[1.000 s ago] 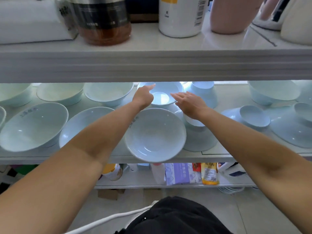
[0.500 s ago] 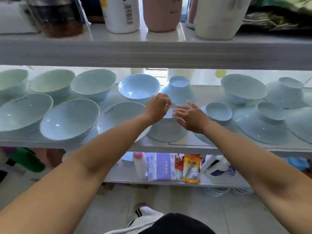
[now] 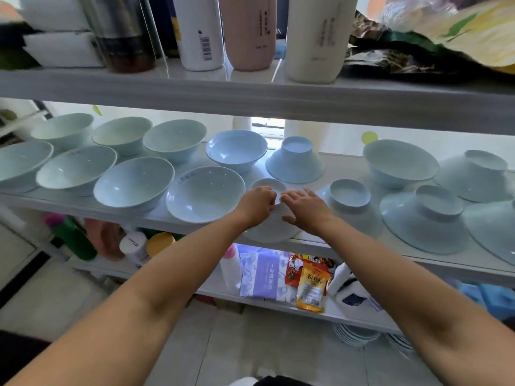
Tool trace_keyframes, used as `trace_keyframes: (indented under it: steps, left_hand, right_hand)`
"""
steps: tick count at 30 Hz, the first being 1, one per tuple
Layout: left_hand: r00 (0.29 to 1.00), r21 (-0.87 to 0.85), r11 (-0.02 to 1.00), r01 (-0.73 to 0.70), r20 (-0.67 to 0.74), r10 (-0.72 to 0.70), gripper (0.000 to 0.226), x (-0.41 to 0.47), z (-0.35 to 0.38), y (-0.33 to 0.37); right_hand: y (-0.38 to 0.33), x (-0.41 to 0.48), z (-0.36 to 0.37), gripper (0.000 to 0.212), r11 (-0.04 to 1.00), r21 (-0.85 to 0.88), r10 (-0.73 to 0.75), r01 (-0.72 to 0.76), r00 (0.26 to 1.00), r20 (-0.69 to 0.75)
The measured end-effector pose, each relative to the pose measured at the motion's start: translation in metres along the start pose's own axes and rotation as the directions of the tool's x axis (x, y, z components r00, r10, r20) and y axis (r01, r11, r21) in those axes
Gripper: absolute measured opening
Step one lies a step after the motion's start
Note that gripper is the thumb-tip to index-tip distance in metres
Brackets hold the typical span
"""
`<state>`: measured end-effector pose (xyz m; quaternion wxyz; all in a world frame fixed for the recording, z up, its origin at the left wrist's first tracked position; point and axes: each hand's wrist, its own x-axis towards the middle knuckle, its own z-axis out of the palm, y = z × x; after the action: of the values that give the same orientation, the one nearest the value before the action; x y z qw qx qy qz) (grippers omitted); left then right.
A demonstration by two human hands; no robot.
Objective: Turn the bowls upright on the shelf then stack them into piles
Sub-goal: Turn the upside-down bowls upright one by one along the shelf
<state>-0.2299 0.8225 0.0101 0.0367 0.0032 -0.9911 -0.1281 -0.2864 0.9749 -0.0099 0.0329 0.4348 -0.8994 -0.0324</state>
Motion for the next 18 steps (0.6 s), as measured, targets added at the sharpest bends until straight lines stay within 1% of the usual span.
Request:
trace_keyframes:
  steps: [1,3,5,6,8,9,10,12,14,15,16,17,18]
  left_hand:
    - [1.000,-0.008,1.000,0.009,0.000,-0.009,0.015,0.000,0.000,0.001]
    - [0.999,-0.031,0.999,0.038,0.010,-0.038,0.013,0.000,-0.001,0.001]
    - [0.998,-0.071,0.996,0.061,0.012,-0.060,0.013,0.002,-0.002,0.001]
    - [0.998,-0.118,0.991,0.070,0.004,-0.070,0.013,0.005,-0.004,0.001]
    - [0.996,-0.239,0.968,0.074,-0.027,-0.082,0.013,0.010,-0.012,0.005]
    - [0.996,-0.297,0.953,0.068,-0.043,-0.084,0.014,0.014,-0.017,0.008]
    - [0.994,-0.350,0.934,0.065,-0.056,-0.090,0.015,0.017,-0.022,0.012]
    - [0.992,-0.446,0.891,0.079,-0.056,-0.116,0.014,0.020,-0.030,0.016]
    - [0.986,-0.557,0.822,0.115,-0.036,-0.163,0.009,0.022,-0.036,0.014]
    - [0.981,-0.613,0.778,0.135,-0.026,-0.191,0.008,0.023,-0.039,0.012]
    - [0.976,-0.659,0.736,0.156,-0.012,-0.218,0.012,0.024,-0.042,0.011]
    - [0.972,-0.696,0.696,0.177,0.011,-0.236,0.016,0.024,-0.045,0.011]
    - [0.968,-0.722,0.662,0.202,0.046,-0.246,0.019,0.024,-0.048,0.011]
  right_hand:
    - [0.001,-0.003,0.001,0.064,1.000,0.019,0.000,0.000,1.000,0.007]
    - [0.003,-0.011,0.003,0.092,0.997,0.071,0.001,-0.004,0.999,0.040]
    - [0.007,-0.020,0.006,0.116,0.996,0.086,-0.009,0.002,0.997,0.074]
    - [0.008,-0.024,0.007,0.123,0.997,0.083,-0.010,0.003,0.996,0.085]
    - [0.008,-0.030,0.006,0.128,0.993,0.114,0.015,-0.024,0.997,0.078]
    - [0.007,-0.032,0.004,0.126,0.987,0.153,0.041,-0.048,0.998,0.049]
    - [0.006,-0.033,0.001,0.119,0.978,0.196,0.068,-0.065,0.998,-0.006]
    - [0.007,-0.032,-0.005,0.091,0.963,0.257,0.133,-0.087,0.977,-0.168]
    - [0.011,-0.028,-0.015,0.066,0.948,0.294,0.219,-0.121,0.919,-0.328]
    - [0.013,-0.025,-0.022,0.053,0.940,0.310,0.261,-0.143,0.886,-0.384]
    - [0.014,-0.021,-0.030,0.041,0.931,0.315,0.309,-0.183,0.855,-0.416]
    - [0.015,-0.015,-0.040,0.031,0.917,0.315,0.364,-0.244,0.837,-0.409]
    - [0.016,-0.009,-0.049,0.025,0.894,0.319,0.424,-0.314,0.823,-0.378]
